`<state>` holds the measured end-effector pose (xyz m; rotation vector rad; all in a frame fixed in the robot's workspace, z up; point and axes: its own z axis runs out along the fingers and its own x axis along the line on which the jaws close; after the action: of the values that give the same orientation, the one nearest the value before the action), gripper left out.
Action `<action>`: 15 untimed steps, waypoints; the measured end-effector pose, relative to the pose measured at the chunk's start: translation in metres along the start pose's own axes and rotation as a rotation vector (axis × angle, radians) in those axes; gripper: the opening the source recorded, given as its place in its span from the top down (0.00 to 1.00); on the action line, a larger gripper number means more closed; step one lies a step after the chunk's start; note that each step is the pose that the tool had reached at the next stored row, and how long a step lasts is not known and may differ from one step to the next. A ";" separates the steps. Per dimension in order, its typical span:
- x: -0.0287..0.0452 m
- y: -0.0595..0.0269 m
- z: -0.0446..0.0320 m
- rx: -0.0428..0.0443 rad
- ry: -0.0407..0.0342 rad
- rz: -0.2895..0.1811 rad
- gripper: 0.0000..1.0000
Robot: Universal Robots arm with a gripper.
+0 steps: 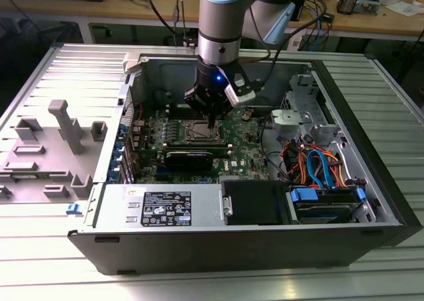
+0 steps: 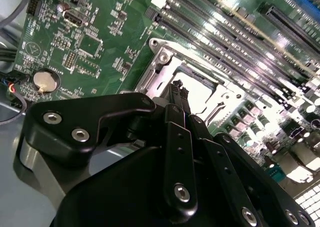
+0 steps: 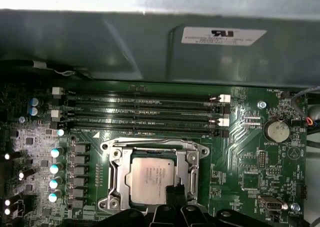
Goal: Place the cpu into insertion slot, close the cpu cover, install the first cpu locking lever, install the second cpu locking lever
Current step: 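Install the second cpu locking lever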
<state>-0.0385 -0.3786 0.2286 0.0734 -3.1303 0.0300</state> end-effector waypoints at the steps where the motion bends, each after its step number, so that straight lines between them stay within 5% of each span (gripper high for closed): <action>1: 0.0000 -0.0007 0.0000 0.0000 0.0000 0.000 0.89; 15: 0.0002 -0.0046 -0.0023 0.0001 0.0004 0.000 0.89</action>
<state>-0.0385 -0.3832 0.2309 0.0735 -3.1298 0.0301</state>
